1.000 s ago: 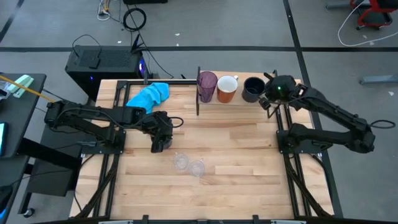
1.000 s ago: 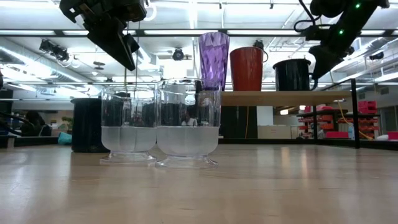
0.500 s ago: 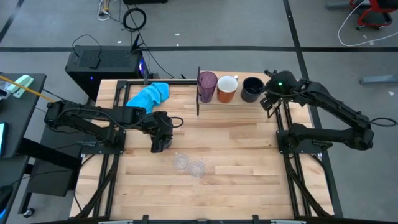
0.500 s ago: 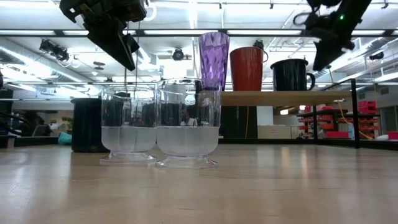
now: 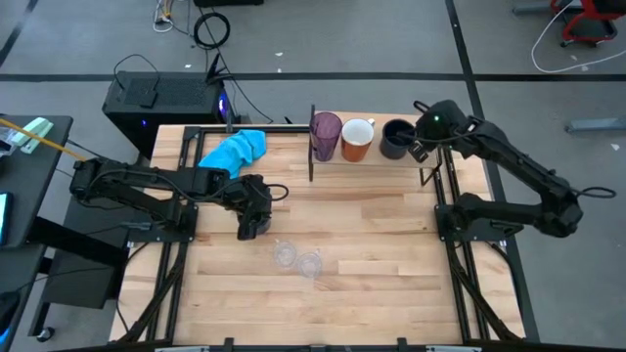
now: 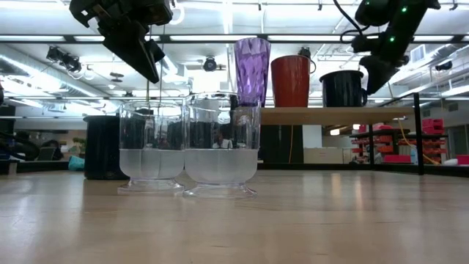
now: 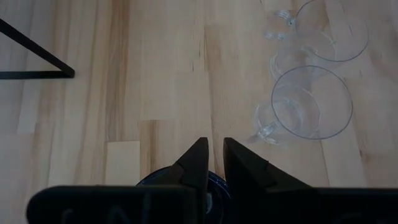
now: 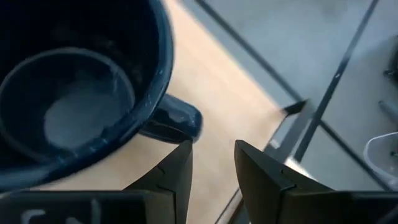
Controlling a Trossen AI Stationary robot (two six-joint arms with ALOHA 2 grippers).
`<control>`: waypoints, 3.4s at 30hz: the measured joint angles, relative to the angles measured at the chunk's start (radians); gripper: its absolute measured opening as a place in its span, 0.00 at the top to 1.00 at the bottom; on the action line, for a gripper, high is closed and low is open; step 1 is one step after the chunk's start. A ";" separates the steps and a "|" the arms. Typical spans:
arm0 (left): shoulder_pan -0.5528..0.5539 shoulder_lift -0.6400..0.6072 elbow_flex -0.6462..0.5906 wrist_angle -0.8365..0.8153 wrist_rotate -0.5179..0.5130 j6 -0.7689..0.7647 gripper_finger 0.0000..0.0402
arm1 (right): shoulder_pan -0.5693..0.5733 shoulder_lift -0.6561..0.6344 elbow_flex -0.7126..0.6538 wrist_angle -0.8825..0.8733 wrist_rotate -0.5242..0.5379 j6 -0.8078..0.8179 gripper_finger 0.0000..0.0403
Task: Stack small to large cups/mugs on shelf
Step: Put the right black mug on the shelf
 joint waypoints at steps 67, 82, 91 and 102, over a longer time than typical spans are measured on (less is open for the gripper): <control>0.000 0.000 0.000 -0.035 0.000 -0.006 0.87 | 0.320 0.300 0.262 -0.055 -0.096 0.014 0.57; 0.000 0.000 0.000 -0.035 0.000 -0.003 0.88 | 0.320 0.221 0.262 -0.086 -0.147 -0.083 0.80; 0.000 0.000 0.000 -0.035 0.000 -0.001 0.88 | 0.320 0.219 0.309 -0.067 -0.206 -0.033 0.77; 0.000 0.000 0.000 -0.032 0.000 0.000 0.87 | 0.219 0.286 0.358 -0.116 -0.146 0.098 0.66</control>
